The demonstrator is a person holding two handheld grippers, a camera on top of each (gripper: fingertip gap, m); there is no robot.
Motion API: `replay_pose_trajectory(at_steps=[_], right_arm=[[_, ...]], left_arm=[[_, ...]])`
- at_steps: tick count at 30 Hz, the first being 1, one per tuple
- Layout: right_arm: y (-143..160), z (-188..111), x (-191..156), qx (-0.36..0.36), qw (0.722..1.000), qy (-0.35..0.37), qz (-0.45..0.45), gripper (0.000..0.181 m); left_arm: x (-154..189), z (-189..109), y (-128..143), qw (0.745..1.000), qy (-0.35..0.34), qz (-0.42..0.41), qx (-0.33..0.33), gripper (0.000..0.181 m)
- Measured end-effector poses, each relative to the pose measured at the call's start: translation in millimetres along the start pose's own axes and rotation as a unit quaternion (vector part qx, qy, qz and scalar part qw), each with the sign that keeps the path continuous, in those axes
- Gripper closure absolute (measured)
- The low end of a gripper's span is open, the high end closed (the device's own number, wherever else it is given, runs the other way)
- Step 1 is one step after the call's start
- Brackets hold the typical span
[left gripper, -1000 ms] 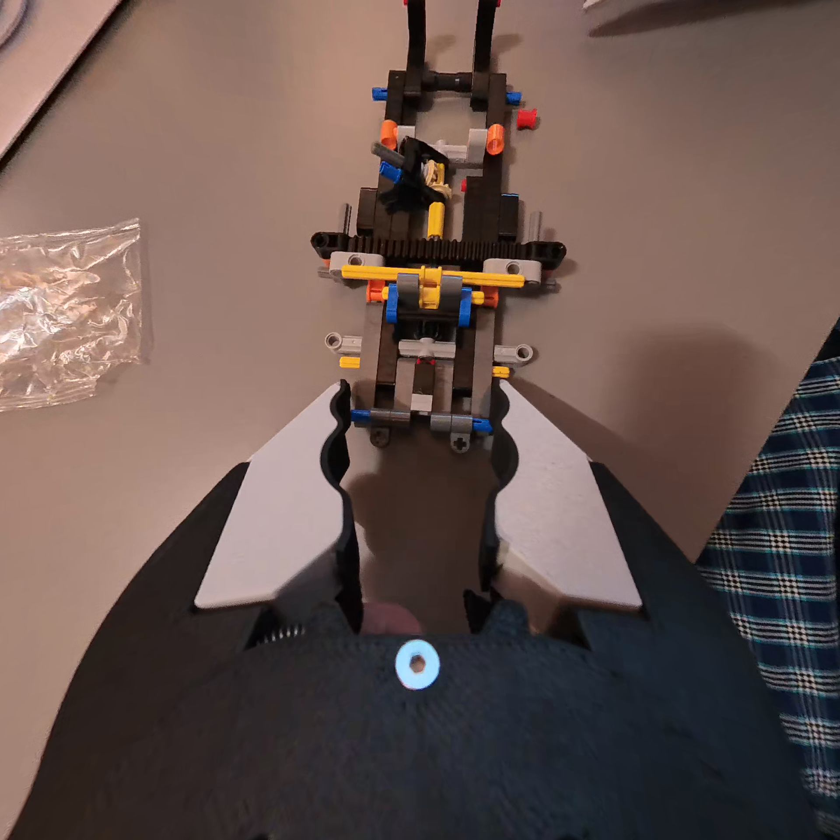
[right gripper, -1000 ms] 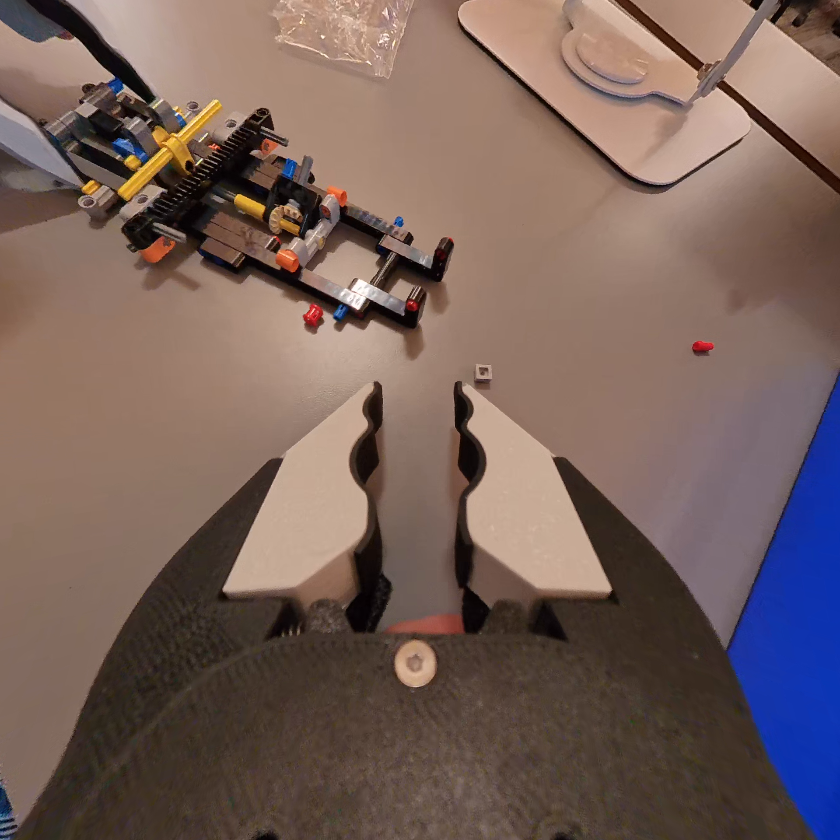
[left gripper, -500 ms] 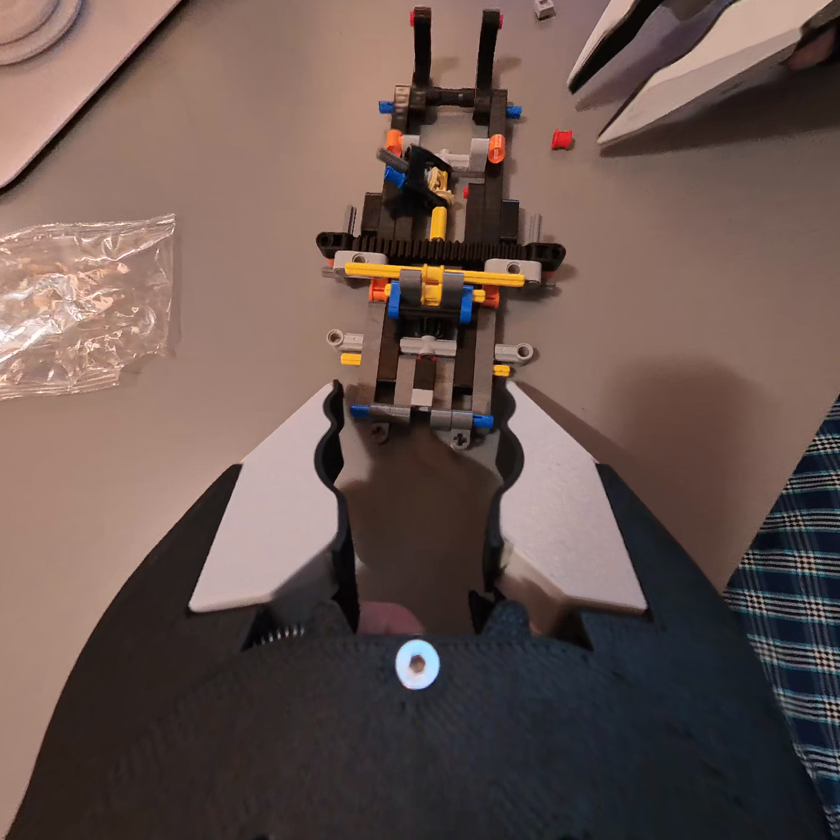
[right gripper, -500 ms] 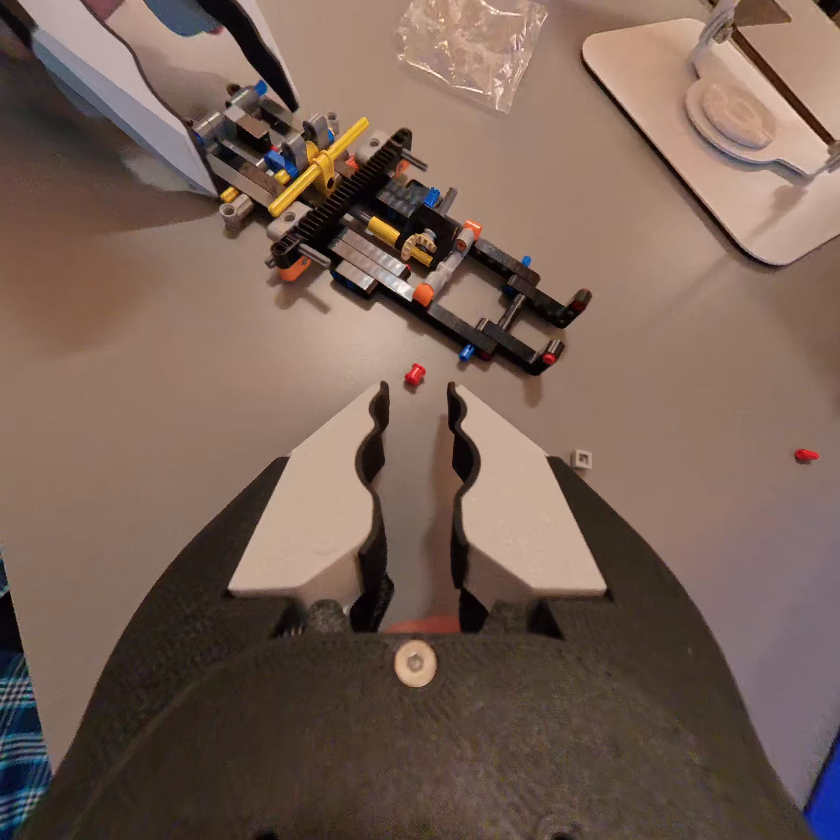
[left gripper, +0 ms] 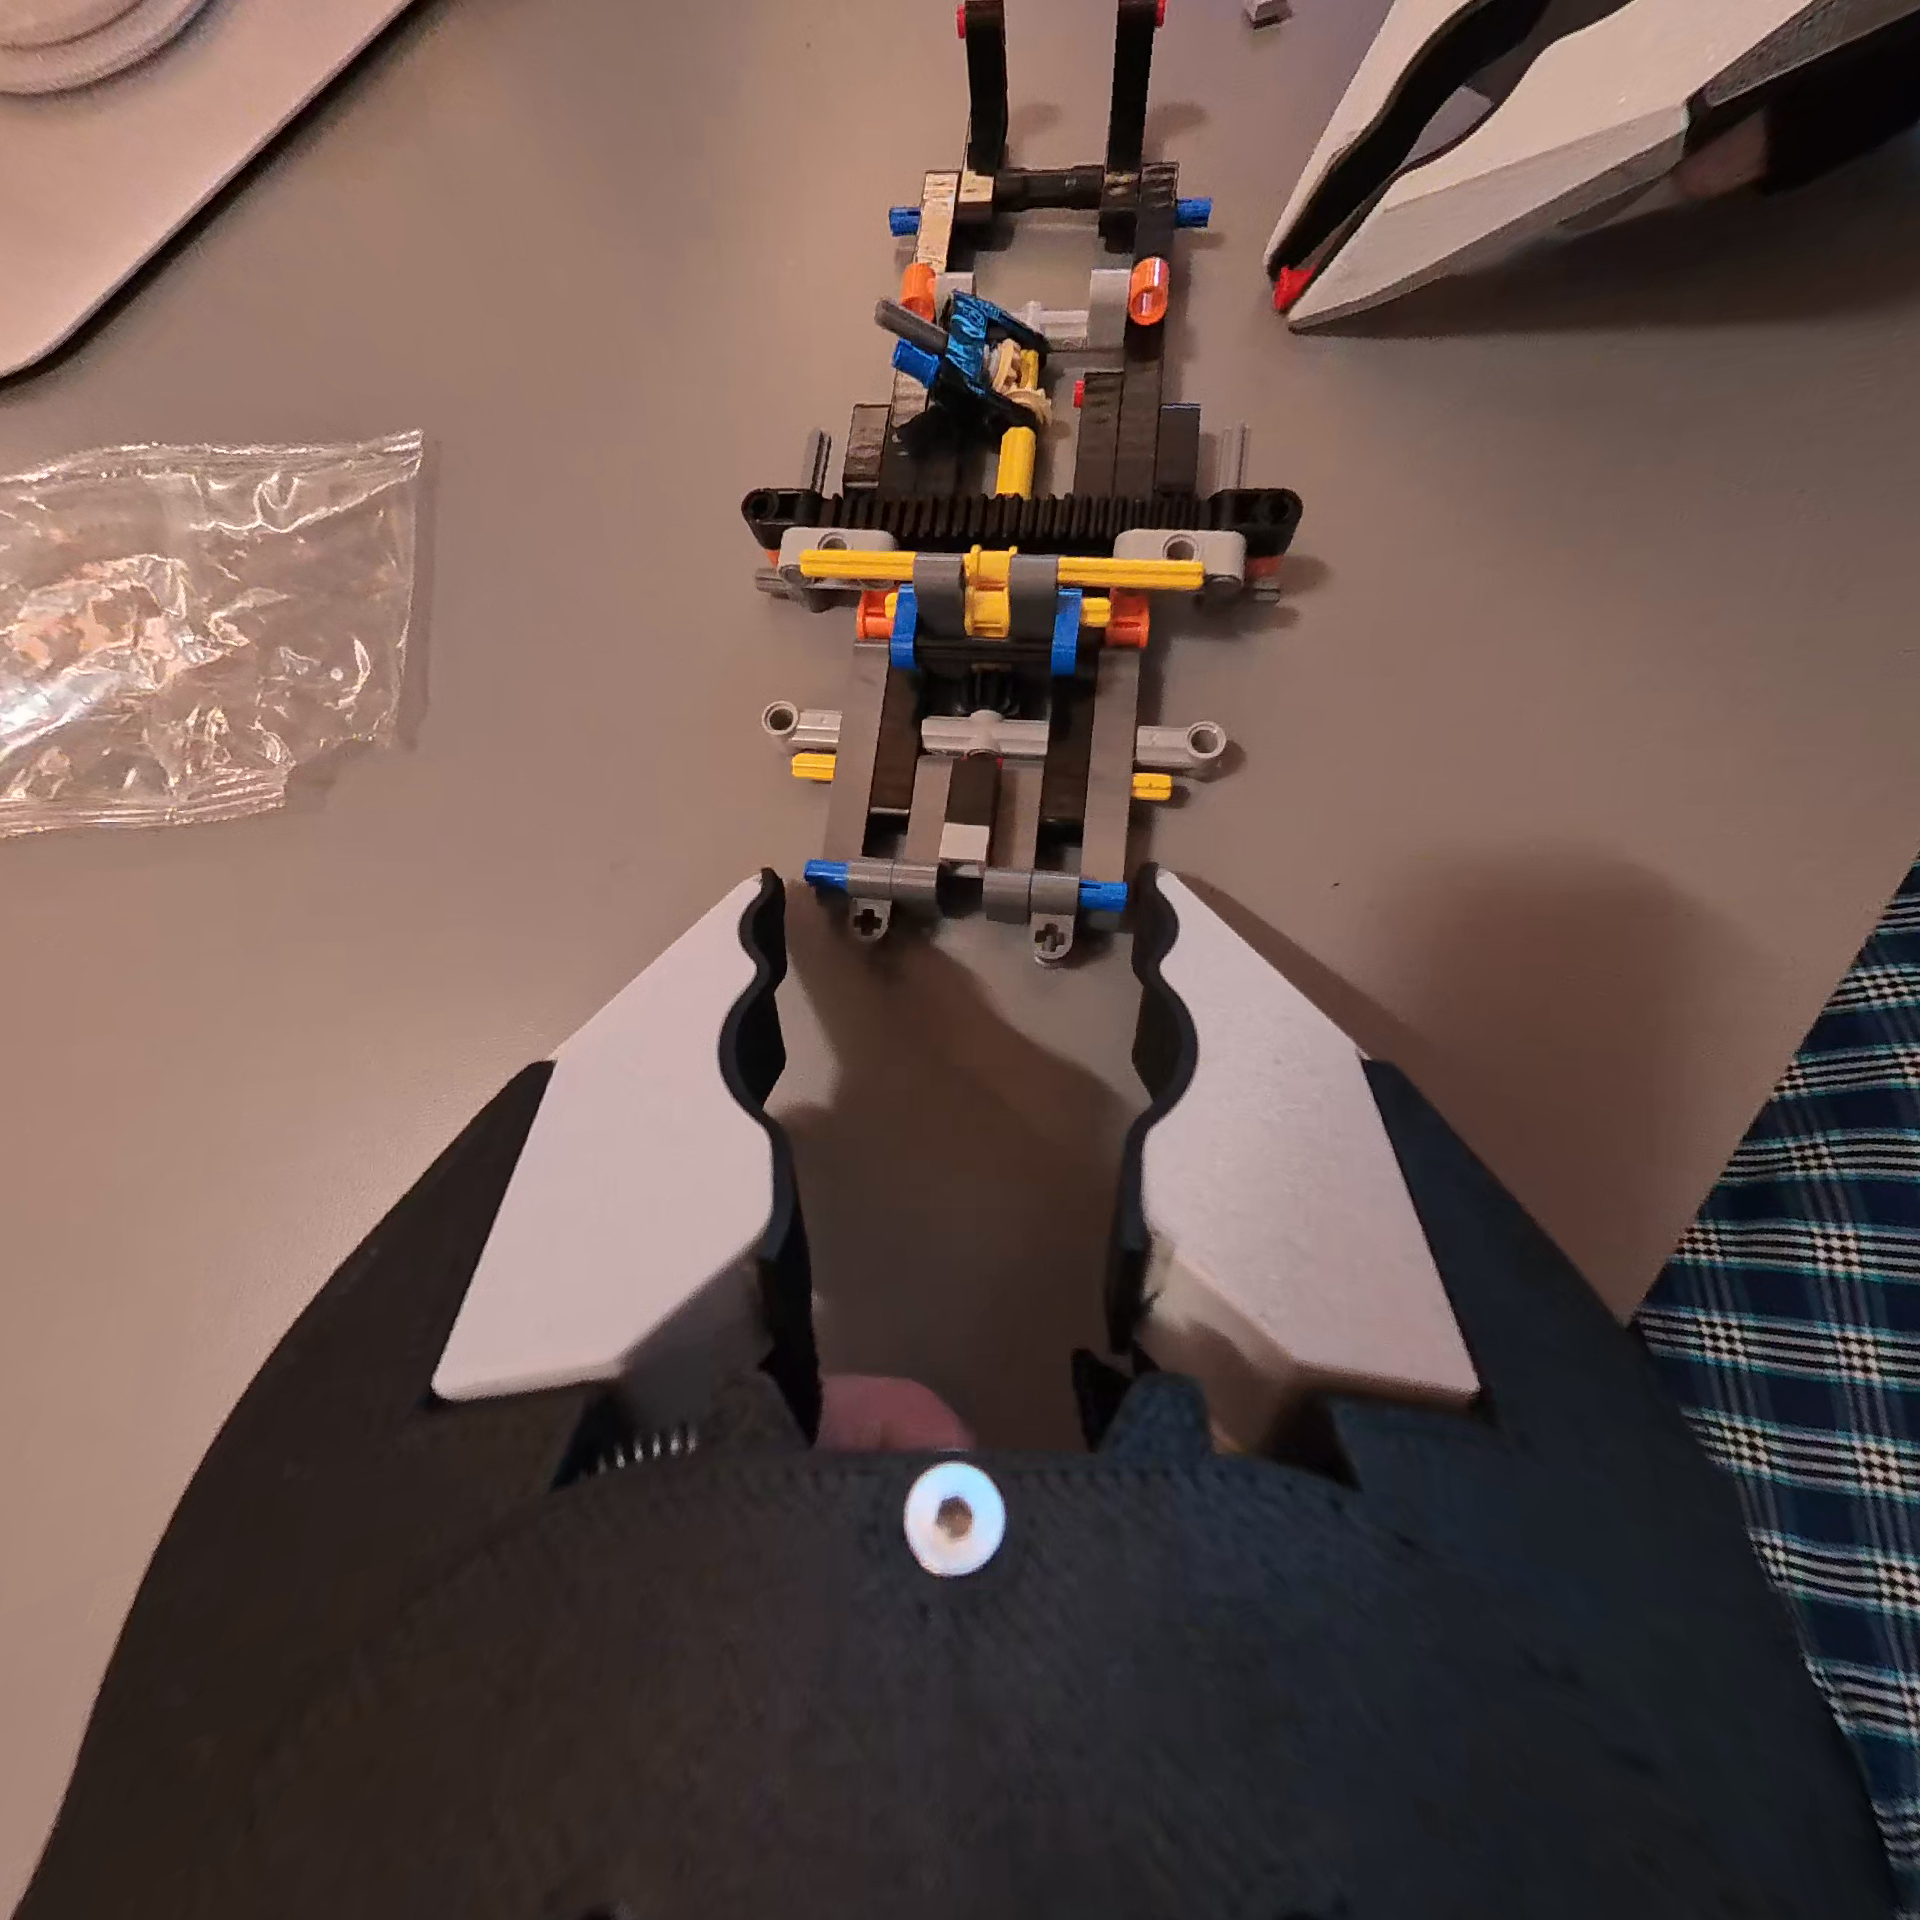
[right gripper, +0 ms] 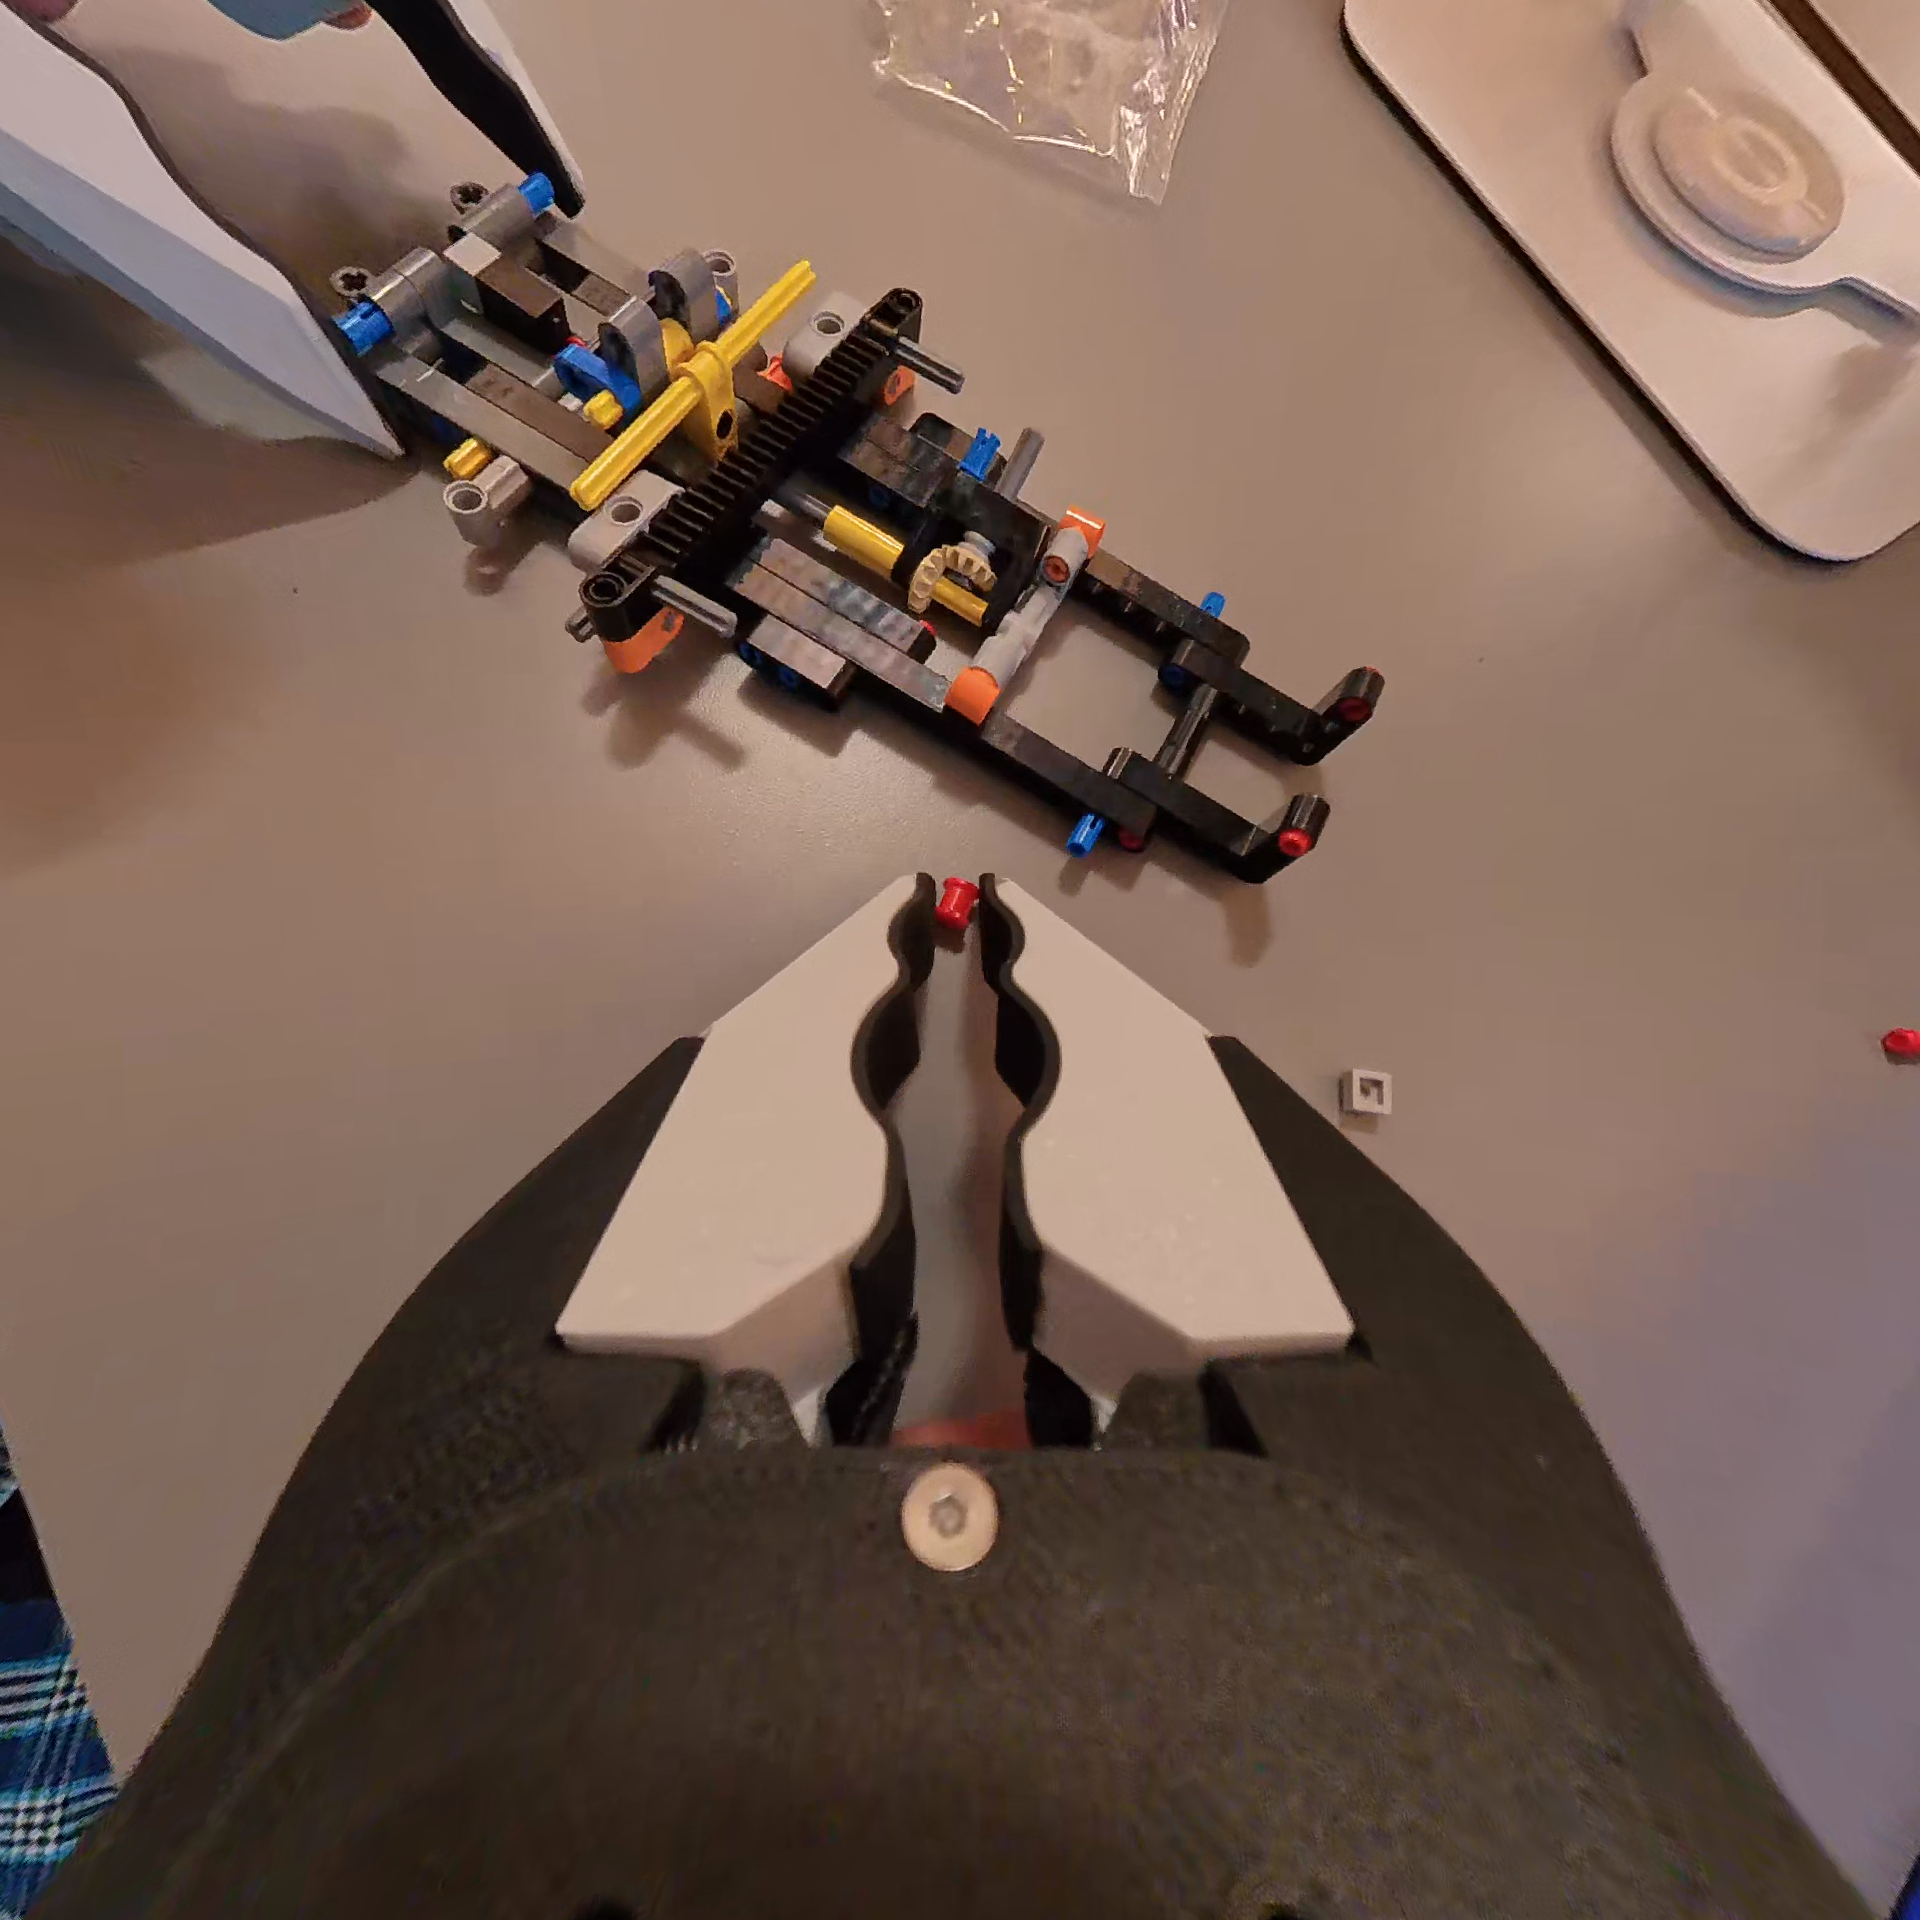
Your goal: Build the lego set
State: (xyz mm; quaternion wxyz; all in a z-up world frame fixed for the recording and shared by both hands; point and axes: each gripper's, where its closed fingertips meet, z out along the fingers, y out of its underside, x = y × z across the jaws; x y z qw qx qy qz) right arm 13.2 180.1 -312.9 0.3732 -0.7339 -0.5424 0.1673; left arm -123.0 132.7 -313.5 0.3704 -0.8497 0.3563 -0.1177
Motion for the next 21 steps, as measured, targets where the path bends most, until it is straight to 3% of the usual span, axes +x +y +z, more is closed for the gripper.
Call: replay_pose_trajectory(at_steps=[1, 10, 14, 21], right_arm=[[-0.6, -1.1, 0.1, 0.004, 1.000, -0.001, 0.003, 0.176], [6.0, -11.0, -20.7, 0.007, 0.998, -0.049, -0.042, 0.175], [8.8, -15.7, -16.3, 0.012, 0.998, -0.047, -0.036, 0.155], [10.8, -18.5, -19.2, 0.010, 0.998, -0.049, -0.044, 0.162]], left_arm=[[0.1, -0.1, 0.1, 1.000, 0.000, 0.000, 0.001, 0.117], [-1.5, -1.8, 2.6, 1.000, 0.005, -0.002, 0.003, 0.116], [-1.5, -1.5, 2.7, 1.000, 0.008, -0.004, 0.002, 0.116], [-1.5, -1.1, 3.0, 1.000, 0.011, -0.007, 0.002, 0.115]])
